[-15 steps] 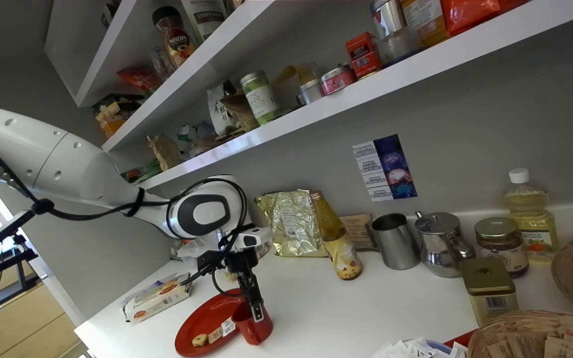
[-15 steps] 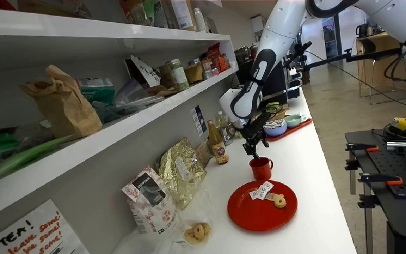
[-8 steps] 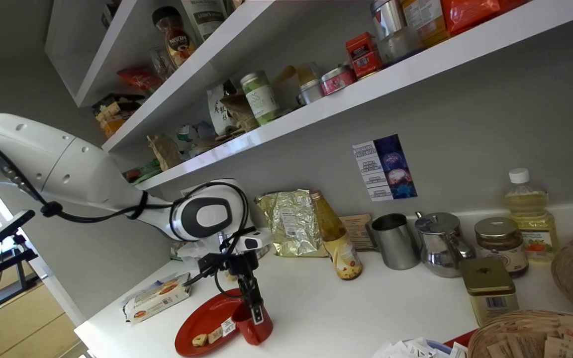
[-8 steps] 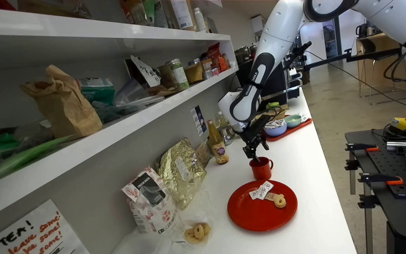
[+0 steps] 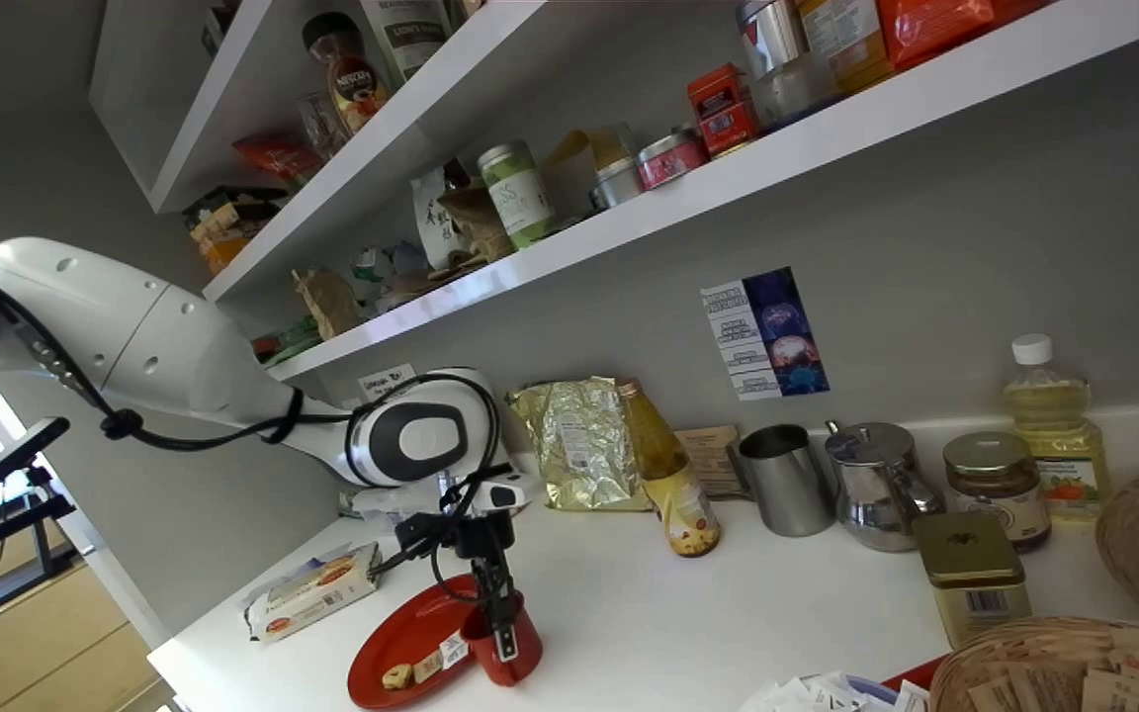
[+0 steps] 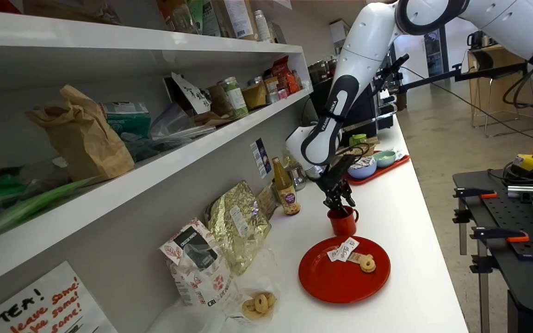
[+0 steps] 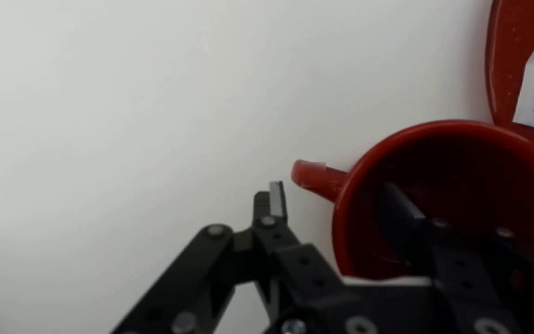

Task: Put the cup on the plate

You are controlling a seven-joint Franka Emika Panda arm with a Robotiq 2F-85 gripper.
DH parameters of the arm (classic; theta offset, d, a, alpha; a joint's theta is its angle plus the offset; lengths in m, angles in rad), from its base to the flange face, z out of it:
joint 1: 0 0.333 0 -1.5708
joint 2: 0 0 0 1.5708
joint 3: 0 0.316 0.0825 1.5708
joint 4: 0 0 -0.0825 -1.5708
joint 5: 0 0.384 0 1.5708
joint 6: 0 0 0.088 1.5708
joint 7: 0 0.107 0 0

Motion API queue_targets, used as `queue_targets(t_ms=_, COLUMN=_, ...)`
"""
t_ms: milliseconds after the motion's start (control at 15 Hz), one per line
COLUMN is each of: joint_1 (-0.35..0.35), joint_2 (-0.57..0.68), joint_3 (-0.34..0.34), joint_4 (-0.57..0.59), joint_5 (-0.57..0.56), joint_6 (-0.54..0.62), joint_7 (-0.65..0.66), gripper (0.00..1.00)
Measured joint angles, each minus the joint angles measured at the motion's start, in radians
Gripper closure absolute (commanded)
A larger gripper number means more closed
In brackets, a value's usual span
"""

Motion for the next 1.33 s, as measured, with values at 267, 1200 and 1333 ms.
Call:
queue_targets(t_ms=267, joint_1=0.002, joint_2=0.004, joint_3=0.002, joint_4=0.014, joint_5=0.0, joint_6=-0.02, joint_7=-0.002, gripper=1.0)
queue_targets(t_ms=1200, joint_1=0.059, joint_2=-0.028, joint_3=0.015, joint_4=0.067, joint_5=-0.006, joint_6=-0.036, joint_7=-0.002, gripper=0.98)
queue_targets(t_ms=1333, joint_1=0.098, joint_2=-0.072, joint_3=0.018, joint_4=0.058, joint_5=-0.036, joint_6=-0.009, joint_7=0.004, gripper=0.98)
